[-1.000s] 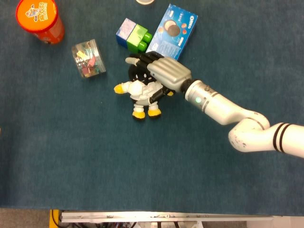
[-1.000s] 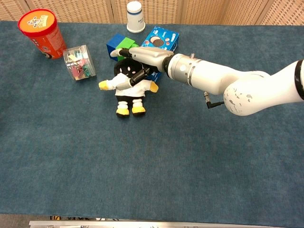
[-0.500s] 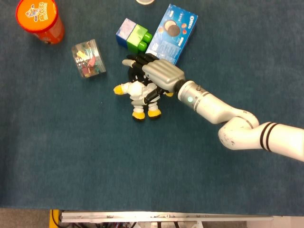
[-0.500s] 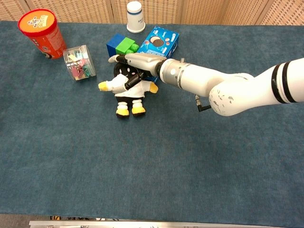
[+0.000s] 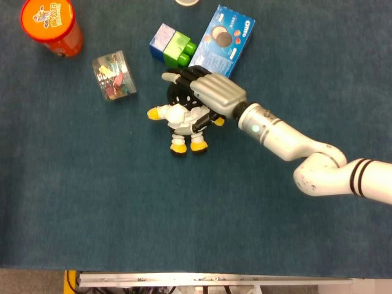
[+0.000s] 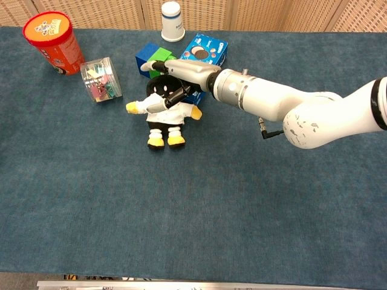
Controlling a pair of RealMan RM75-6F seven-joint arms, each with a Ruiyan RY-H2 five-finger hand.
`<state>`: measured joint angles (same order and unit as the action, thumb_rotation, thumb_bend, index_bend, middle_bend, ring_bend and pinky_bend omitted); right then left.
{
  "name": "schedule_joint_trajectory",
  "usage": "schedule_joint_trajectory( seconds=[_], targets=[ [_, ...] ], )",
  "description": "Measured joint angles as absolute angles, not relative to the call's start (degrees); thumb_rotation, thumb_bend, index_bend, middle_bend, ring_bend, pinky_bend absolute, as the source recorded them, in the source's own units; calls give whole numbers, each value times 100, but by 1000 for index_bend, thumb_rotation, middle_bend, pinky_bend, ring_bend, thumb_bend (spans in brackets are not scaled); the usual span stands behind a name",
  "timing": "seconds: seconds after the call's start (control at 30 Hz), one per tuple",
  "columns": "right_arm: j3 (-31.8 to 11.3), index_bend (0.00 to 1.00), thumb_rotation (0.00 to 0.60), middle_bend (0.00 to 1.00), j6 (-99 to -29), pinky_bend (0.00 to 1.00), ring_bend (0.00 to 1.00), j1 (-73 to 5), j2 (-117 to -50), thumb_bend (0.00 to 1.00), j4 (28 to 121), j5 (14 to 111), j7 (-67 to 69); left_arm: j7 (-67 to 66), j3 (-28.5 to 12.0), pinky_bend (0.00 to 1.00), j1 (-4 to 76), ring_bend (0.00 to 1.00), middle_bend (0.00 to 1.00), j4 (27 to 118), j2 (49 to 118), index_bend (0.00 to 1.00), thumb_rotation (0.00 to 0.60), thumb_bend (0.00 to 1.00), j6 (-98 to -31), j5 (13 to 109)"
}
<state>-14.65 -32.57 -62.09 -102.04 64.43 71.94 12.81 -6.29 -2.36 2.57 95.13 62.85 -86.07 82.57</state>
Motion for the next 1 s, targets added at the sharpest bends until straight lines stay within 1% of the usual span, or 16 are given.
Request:
schedule_joint_trajectory(
  seconds=[0.23, 0.43, 0.63, 0.8, 0.87, 0.9, 0.97, 1.0],
  targets=[
    [-1431, 0, 278, 0, -3043, 0, 0, -6337, -10467, 0, 6098, 7148, 1337, -614, -234, 70, 228, 134, 166, 9517, 6272, 100, 600, 222, -8632, 8247],
    [-1349, 0, 278, 0, -3194, 0, 0, -6236, -10349, 0, 6290, 7252, 1319, -613, -235, 70, 221, 135, 167, 9517, 6266, 100, 600, 222, -8615, 8220],
    [-1337, 0, 279, 0, -3449, 0, 0, -6089, -9994, 0, 6784, 7322, 1223, -590, -243, 70, 273, 135, 166, 9502, 6287, 100, 600, 222, -8575, 8285],
    [-1276, 0, 281, 0, -3770, 0, 0, -5853, -9428, 0, 7461, 7371, 968, -559, -252, 70, 283, 135, 167, 9507, 6285, 100, 600, 222, -8581, 8304],
    [-1212, 0, 283, 0, -3986, 0, 0, -5679, -9104, 0, 7814, 7395, 798, -535, -257, 70, 277, 135, 167, 9497, 6283, 100, 600, 222, -8601, 8311],
    [-1177, 0, 298, 0, -4104, 0, 0, -5589, -8951, 0, 7967, 7410, 703, -524, -259, 70, 275, 135, 167, 9491, 6283, 100, 600, 222, -8610, 8314],
    [-1082, 0, 381, 0, -4463, 0, 0, -5342, -8596, 0, 8301, 7451, 414, -497, -266, 70, 278, 135, 167, 9478, 6284, 100, 600, 222, -8616, 8327],
    [-1040, 0, 440, 0, -4642, 0, 0, -5225, -8446, 0, 8434, 7464, 259, -491, -268, 70, 282, 134, 167, 9474, 6284, 100, 600, 222, -8615, 8332]
  ],
)
